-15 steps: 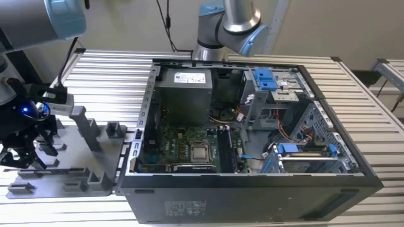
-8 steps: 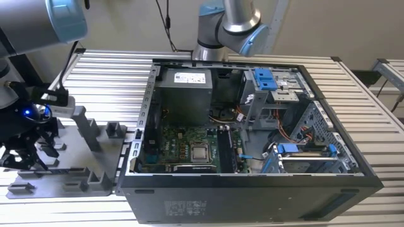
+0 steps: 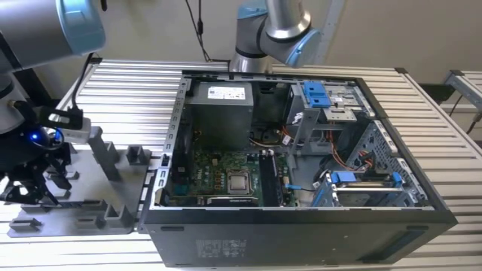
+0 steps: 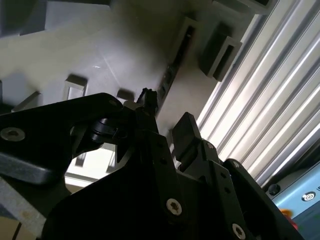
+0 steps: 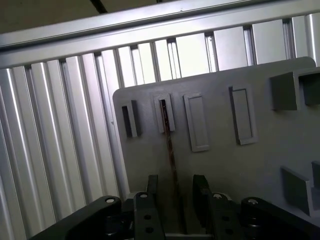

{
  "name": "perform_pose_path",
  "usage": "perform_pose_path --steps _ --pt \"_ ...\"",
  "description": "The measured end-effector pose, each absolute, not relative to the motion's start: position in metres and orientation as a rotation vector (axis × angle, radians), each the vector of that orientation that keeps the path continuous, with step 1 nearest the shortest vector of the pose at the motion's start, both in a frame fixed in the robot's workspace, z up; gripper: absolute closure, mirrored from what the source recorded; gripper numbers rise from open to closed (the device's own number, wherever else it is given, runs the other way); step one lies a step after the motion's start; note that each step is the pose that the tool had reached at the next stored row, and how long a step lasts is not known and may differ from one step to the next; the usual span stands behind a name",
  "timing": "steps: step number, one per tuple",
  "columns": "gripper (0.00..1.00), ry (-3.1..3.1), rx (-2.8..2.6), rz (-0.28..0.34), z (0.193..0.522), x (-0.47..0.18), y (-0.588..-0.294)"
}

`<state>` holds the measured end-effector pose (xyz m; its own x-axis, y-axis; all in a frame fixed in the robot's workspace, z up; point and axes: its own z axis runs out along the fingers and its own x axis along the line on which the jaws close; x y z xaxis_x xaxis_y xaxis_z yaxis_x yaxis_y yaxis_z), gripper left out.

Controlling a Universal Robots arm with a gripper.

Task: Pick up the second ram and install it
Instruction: 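Pick up the second ram and move it above second insertion slot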

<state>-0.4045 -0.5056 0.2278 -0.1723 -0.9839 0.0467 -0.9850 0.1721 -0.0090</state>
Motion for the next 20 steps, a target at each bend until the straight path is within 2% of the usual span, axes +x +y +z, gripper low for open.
perform_pose_path --steps 20 --pt "0.58 -2.3 2.105 0.057 0.212 -0.415 -0.505"
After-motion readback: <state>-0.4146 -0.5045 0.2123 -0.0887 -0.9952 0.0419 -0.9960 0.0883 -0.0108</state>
